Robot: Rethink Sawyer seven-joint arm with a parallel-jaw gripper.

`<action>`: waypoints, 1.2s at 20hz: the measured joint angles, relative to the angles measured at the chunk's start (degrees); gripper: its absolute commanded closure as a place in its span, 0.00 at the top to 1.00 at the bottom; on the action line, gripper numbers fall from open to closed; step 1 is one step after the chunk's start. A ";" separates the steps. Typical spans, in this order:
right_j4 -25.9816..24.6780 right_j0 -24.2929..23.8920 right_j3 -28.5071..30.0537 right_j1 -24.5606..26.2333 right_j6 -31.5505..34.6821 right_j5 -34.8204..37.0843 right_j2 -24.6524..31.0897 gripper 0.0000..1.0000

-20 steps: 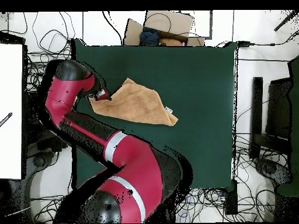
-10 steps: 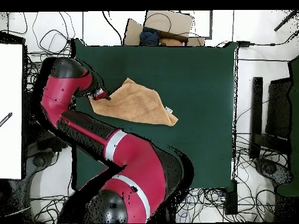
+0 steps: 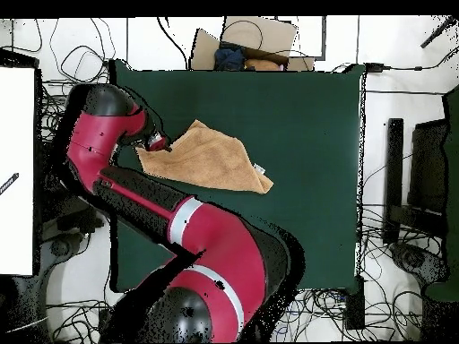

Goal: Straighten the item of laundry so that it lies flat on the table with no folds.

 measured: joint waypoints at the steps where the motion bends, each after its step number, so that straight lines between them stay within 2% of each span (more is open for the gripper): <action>1: -0.21 -0.06 0.00 0.20 0.00 0.00 0.00 1.00; 24: -5.81 -0.58 2.25 5.30 0.00 0.00 0.00 1.00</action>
